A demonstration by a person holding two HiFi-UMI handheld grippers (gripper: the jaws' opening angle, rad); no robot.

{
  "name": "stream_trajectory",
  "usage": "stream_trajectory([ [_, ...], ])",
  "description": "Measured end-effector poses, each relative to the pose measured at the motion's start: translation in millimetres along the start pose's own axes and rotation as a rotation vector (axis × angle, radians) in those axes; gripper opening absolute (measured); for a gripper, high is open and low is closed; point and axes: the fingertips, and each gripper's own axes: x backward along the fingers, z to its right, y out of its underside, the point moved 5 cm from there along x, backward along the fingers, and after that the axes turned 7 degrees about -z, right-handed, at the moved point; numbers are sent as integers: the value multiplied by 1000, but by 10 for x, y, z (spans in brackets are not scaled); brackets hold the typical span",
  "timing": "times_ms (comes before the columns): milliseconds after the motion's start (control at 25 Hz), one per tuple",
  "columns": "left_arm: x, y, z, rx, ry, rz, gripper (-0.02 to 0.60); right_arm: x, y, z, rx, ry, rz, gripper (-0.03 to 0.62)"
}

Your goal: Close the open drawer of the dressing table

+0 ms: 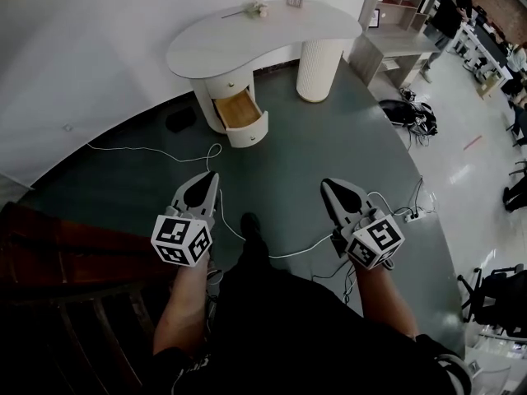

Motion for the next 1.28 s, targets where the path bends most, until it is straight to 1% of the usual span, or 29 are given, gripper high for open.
stream_trajectory([
  [120, -280, -27, -300, 15, -3, 5, 9, -349, -16, 161, 20, -11, -31, 5],
  [240, -641, -92, -696, 34, 2, 5, 9, -787, -56, 377, 20, -1, -57, 5],
  [480, -1268, -406, -1592, 46, 38, 0, 9, -1936, -394, 674, 14, 12, -109, 5],
  [640, -1563, -460, -2098, 53, 58, -1, 9, -2597, -556, 699, 8, 9, -102, 5],
  [800, -1828, -443, -2302, 70, 79, -18, 9, -2898, -488, 779, -12, 9, -127, 5],
  [1000, -2094, -410, -2458, 92, 86, -38, 9, -3211, -332, 1075, -79, 15, -175, 5],
  [1120, -2234, -364, -2552, 111, 69, -53, 9, -3453, -286, 1245, -105, -8, -183, 5],
  [1280, -2513, -355, -2631, 130, 43, -78, 9, -3763, -243, 1505, -109, -57, -200, 5],
])
